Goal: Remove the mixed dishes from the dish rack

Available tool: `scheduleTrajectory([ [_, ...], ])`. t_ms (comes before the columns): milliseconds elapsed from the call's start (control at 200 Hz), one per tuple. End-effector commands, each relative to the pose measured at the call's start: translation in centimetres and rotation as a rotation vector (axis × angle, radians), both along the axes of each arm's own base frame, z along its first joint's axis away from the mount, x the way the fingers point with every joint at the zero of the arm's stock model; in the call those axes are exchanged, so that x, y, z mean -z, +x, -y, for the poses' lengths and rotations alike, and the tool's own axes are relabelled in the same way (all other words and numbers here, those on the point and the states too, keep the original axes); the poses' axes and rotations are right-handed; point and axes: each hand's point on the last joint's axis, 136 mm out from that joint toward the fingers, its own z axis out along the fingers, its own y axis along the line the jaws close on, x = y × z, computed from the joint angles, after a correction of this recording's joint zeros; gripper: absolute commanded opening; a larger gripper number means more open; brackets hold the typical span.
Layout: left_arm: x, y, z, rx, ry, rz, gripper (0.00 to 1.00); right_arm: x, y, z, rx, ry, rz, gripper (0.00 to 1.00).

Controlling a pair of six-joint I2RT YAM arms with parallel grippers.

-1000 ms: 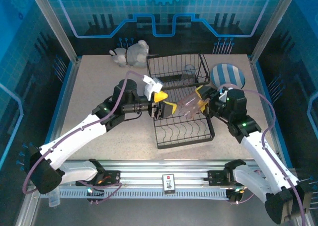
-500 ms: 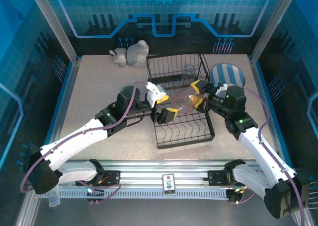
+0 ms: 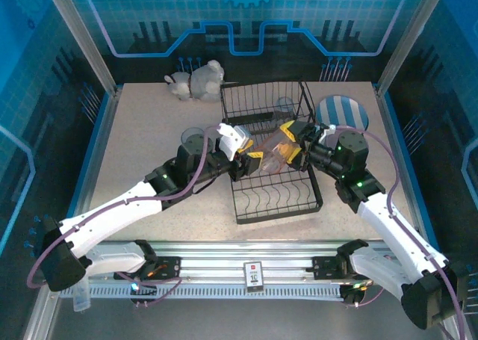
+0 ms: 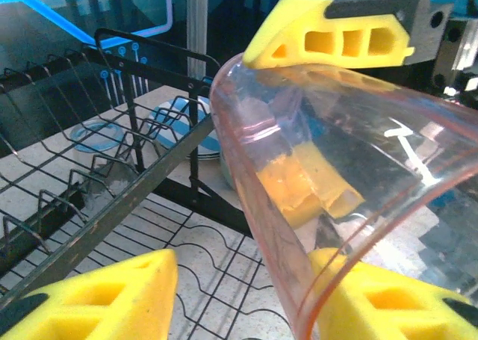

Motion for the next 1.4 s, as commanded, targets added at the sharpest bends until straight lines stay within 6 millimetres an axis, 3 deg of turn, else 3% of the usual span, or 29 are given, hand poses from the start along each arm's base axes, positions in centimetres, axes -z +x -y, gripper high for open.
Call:
scheduleTrajectory([
  [0, -1.2, 0.6, -0.3, -0.055, -0.013, 0.016, 0.41, -2.8, -0.8, -0.5, -0.030, 0.045, 0.087, 0.49],
  [255, -2.0, -0.3, 0.4, -0.033, -0.063, -0.044, 0.15, -2.3, -0.8, -1.3, -0.048, 0.041, 0.082, 0.49],
  [385, -2.3, -0.3, 0.4, -0.048, -0.091, -0.088, 0.00, -3.0, -0.6, -1.5, -0.054, 0.050, 0.117, 0.49],
  [580, -2.6, -0.5, 0.5, -0.063, -0.108, -0.158, 0.00, -3.3, -0.6, -1.6, -0.049, 0.032, 0.143, 0.52],
  [700, -2.9, -0.8, 0.4, -0.066, -0.113, -0.148, 0.00, -4.5, -0.3, -1.3, -0.025, 0.011, 0.204, 0.63],
  [720, -3.0, -0.9, 0.3, -0.069, -0.115, -0.147, 0.00, -4.7, -0.2, -1.2, -0.018, 0.007, 0.215, 0.77],
  [730, -3.0, -0.9, 0.3, -0.071, -0.115, -0.146, 0.00, -4.8, -0.2, -1.2, -0.014, 0.004, 0.220, 0.94],
  [745, -3.1, -0.9, 0.3, -0.073, -0.118, -0.146, 0.00, -4.8, -0.1, -1.1, -0.009, -0.002, 0.223, 0.99],
  [1021, -5.5, -0.3, -1.5, -0.159, -0.149, -0.100, 0.00, -5.9, 0.1, 1.3, 0.126, -0.158, 0.307, 1.00],
  [1066, -5.9, 0.0, -1.8, -0.181, -0.148, -0.095, 0.00, -5.2, 0.1, 1.7, 0.138, -0.208, 0.304, 1.00],
  [1091, -6.2, 0.1, -2.0, -0.192, -0.149, -0.089, 0.00, -6.3, 0.0, 2.0, 0.152, -0.211, 0.322, 1.00],
  [1281, -8.5, 0.1, -2.8, -0.216, -0.169, -0.064, 0.00, -6.2, 0.4, 3.6, 0.230, -0.229, 0.328, 1.00],
  [1396, -9.7, -0.1, -3.5, -0.237, -0.178, -0.054, 0.00, -7.2, 0.7, 5.0, 0.298, -0.243, 0.372, 1.00],
])
